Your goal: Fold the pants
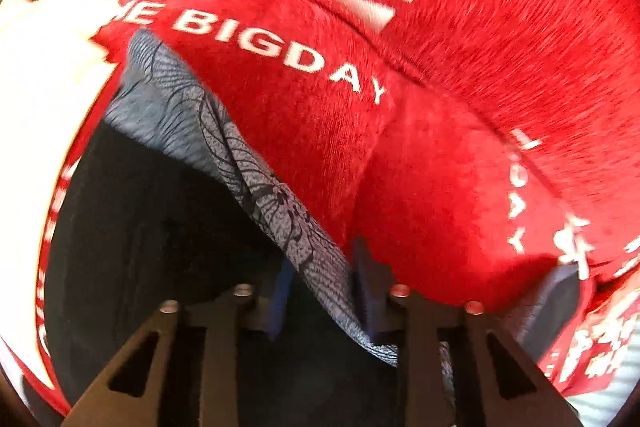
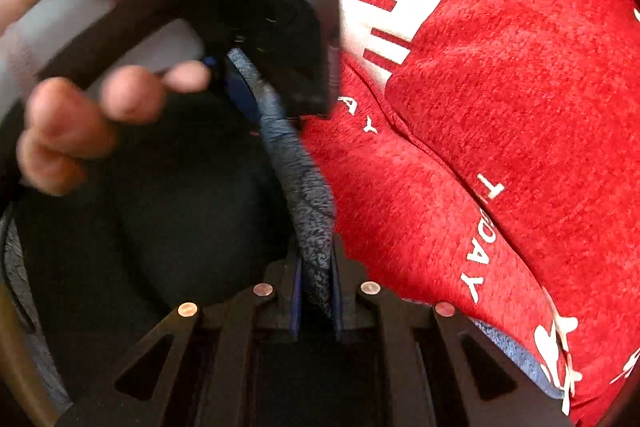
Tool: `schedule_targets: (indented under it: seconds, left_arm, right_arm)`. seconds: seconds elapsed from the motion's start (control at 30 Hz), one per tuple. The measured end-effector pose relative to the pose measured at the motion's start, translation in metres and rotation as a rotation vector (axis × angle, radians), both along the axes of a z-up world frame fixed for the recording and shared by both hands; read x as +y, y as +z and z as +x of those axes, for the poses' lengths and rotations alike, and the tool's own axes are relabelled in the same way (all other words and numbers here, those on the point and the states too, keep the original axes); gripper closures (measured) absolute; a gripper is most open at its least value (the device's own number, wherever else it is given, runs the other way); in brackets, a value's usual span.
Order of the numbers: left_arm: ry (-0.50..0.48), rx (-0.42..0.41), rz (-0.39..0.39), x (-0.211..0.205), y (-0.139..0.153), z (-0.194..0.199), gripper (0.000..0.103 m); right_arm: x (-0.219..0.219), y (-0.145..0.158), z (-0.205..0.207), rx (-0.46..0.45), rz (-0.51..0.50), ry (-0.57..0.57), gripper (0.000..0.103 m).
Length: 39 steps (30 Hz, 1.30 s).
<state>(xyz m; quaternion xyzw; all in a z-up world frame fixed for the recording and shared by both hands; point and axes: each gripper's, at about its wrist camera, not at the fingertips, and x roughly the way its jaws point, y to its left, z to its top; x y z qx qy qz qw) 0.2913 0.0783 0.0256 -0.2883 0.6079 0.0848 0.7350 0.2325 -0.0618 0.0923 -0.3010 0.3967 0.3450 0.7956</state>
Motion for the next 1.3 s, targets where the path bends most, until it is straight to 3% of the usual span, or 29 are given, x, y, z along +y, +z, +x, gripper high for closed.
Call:
schedule_targets:
  seconds: [0.23,0.37,0.5,0.63,0.83,0.93,1.2,1.27,1.3]
  left_arm:
    - [-0.020,-0.152,-0.035,0.000,0.052,-0.070,0.076]
    - [-0.022,-0.204,-0.064,-0.002,0.066,-0.119,0.076]
    - [-0.013,-0.169,-0.068,0.001,0.053,-0.168,0.076]
    - [0.004,-0.080,-0.070,0.001,0.018,-0.218,0.076]
    - [0.043,0.007,-0.056,0.017,-0.017,-0.259,0.076]
    - [0.077,0.012,-0.039,0.027,-0.012,-0.267,0.076]
    - [0.005,-0.021,0.013,0.014,0.019,-0.281,0.076]
    - [-0.032,-0.054,0.046,0.005,0.032,-0.280,0.050]
    - [-0.045,-0.062,0.067,0.000,0.038,-0.275,0.011]
  right_arm:
    - [-0.013,0.030,-0.025,-0.050,0.071,-0.076,0.090]
    - [-0.021,0.043,-0.056,-0.058,0.090,-0.095,0.090]
    - [-0.028,0.035,-0.096,-0.058,0.069,-0.115,0.090]
    - [-0.034,0.019,-0.134,-0.033,0.051,-0.142,0.090]
    - [-0.030,0.001,-0.173,0.005,0.036,-0.170,0.090]
    - [-0.016,-0.010,-0.190,0.000,-0.009,-0.166,0.090]
    - [-0.013,-0.006,-0.203,-0.037,-0.044,-0.180,0.090]
    - [-0.009,-0.007,-0.211,-0.050,-0.060,-0.169,0.090]
    - [-0.008,-0.009,-0.215,-0.057,-0.074,-0.167,0.090]
